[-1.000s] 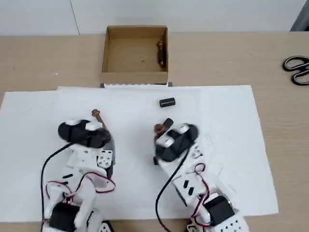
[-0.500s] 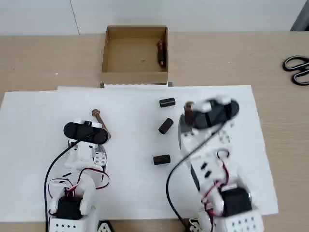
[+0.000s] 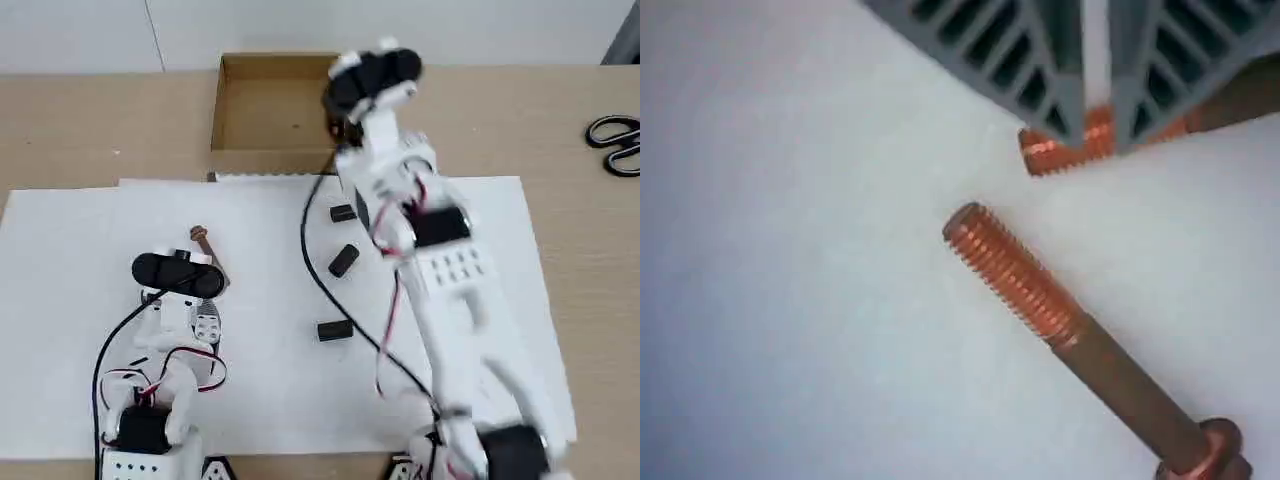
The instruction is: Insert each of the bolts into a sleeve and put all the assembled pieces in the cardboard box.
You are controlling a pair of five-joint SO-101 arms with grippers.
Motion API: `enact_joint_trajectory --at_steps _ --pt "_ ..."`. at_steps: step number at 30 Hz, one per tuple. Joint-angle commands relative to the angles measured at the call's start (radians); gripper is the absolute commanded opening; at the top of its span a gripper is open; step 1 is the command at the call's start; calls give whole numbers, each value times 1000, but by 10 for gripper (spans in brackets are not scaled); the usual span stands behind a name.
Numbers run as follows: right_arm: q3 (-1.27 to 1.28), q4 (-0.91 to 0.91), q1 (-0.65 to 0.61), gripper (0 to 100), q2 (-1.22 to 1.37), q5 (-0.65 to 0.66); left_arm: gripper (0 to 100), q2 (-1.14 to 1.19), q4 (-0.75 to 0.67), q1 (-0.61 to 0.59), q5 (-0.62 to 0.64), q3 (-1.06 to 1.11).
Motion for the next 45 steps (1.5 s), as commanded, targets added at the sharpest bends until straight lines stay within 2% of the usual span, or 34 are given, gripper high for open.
enact_joint_trajectory --at_steps 1,9,13,19,21,26,34,36,38,43,45 --pt "-190 -96 5 3 159 69 7 -11 -23 -2 -3 -5" --pt "-450 -278 2 3 506 249 7 -11 -23 -2 -3 -5" --pt "-543 -360 -12 7 636 296 7 -11 -23 -2 -3 -5" --pt "-603 -375 -90 10 750 388 7 -11 -23 -2 -3 -5" --pt "-605 -375 -102 44 779 410 7 -11 -23 -2 -3 -5" --pt "-605 -375 -102 209 803 411 7 -11 -23 -2 -3 -5" --pt "-605 -366 -97 209 797 410 7 -11 -23 -2 -3 -5" --pt "-605 -340 -97 208 766 408 7 -11 -23 -2 -3 -5" --pt "-605 -240 -101 197 693 408 7 -11 -23 -2 -3 -5" --pt "-603 1 -102 0 572 408 7 -11 -23 -2 -3 -5" --pt "-603 58 -96 23 530 408 7 -11 -23 -2 -3 -5"
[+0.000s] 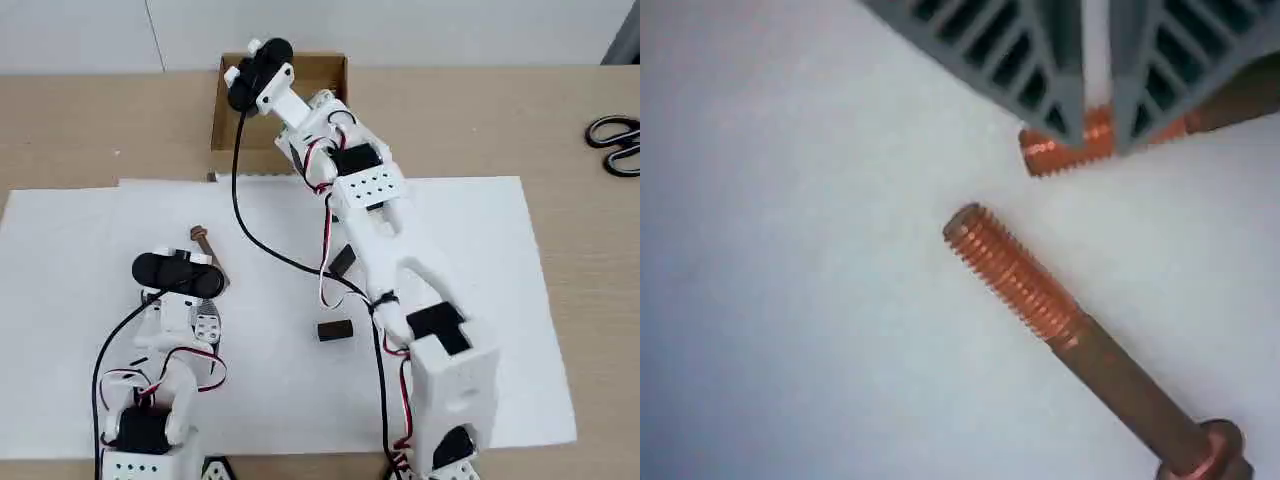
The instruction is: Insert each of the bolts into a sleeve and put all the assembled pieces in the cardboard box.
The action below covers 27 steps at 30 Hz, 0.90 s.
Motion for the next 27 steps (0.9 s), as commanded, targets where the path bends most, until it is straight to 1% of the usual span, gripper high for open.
enact_joint_trajectory --at_steps 1,3,6,10,14,18,20,22,27 --pt "-46 116 12 20 -133 3 7 -11 -23 -2 -3 -5" --pt "-46 208 13 2 -177 3 7 -11 -23 -2 -3 -5" --pt "-46 404 13 4 -240 -20 7 -11 -23 -2 -3 -5" --pt "-46 599 13 4 -334 -163 7 -11 -23 -2 -2 -5" --pt "-46 773 13 4 -421 -244 7 -11 -23 -11 -2 -5" --pt "-46 931 21 4 -486 -262 7 -11 -57 -100 -2 1" --pt "-46 1021 19 4 -515 -262 7 -11 -78 -124 -2 8" --pt "-41 1064 19 4 -539 -272 7 -11 -84 -127 -2 12" --pt "-29 1070 13 4 -611 -295 7 -11 -86 -132 -6 13"
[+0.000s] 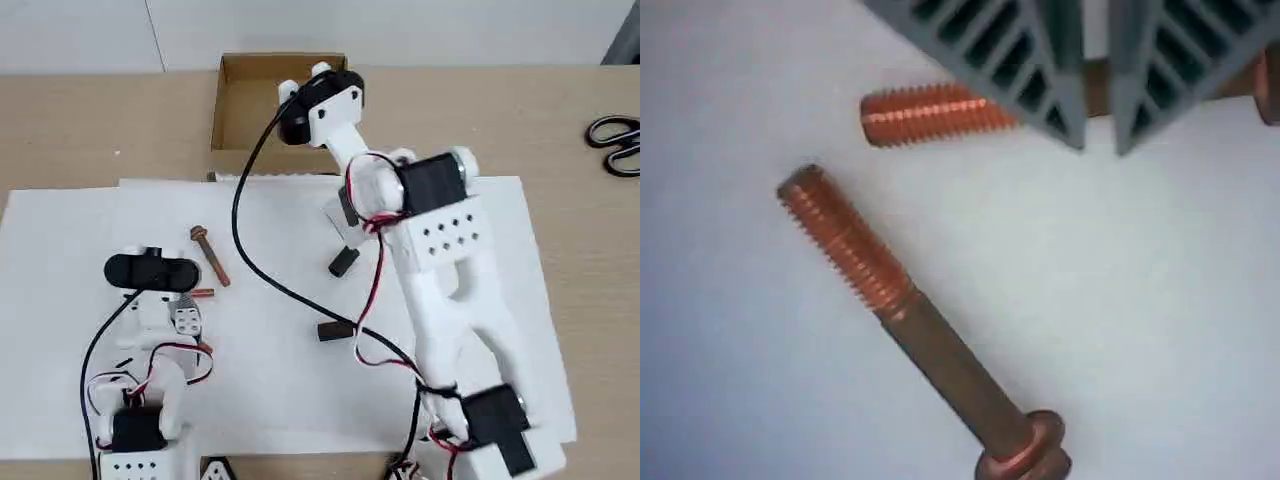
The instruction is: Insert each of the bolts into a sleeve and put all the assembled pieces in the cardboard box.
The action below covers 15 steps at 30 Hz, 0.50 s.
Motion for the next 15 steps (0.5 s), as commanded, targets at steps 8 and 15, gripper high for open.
enact_joint_trajectory --at_steps 8,15 --pt "250 4 -36 7 -193 12 7 -11 -25 -5 -11 -4" --pt "470 -16 -71 8 -216 345 7 -11 -23 -6 -11 -4"
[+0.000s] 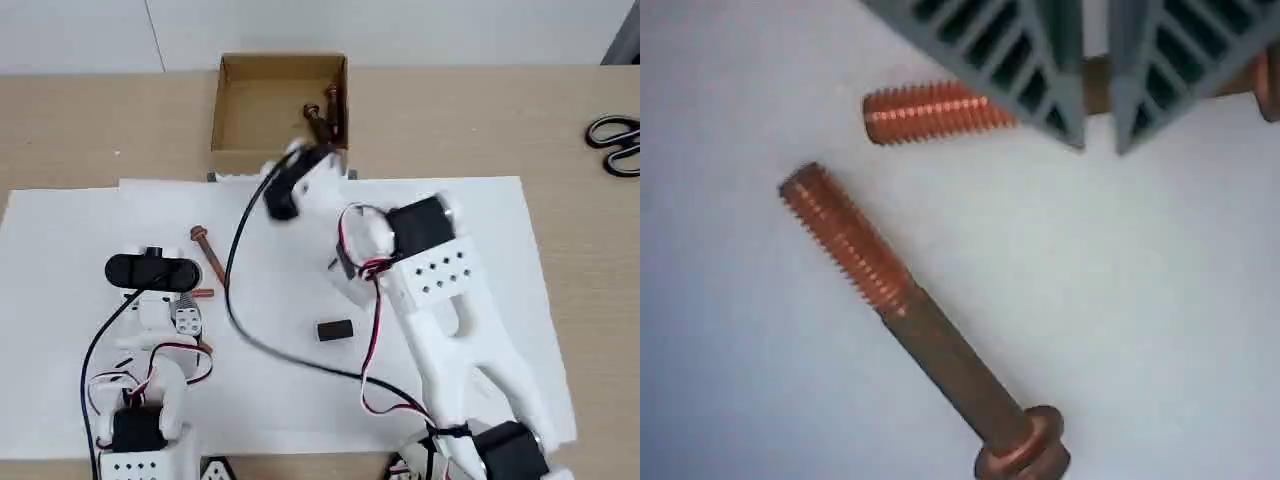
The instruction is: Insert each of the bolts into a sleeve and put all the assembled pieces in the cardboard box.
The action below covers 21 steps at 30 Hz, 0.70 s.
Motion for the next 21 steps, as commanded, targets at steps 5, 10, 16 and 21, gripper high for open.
enact_joint_trajectory --at_steps 5,10,16,21 --pt "175 -107 -8 28 -33 307 7 -11 -21 -6 -6 -4" --pt "270 -191 -8 174 -33 431 7 -11 -20 -6 -8 -4" --pt "350 -278 -10 199 -33 532 10 -11 -26 -97 -6 -4" --pt "405 -306 -24 200 -33 566 10 -11 -26 -112 -5 -4"
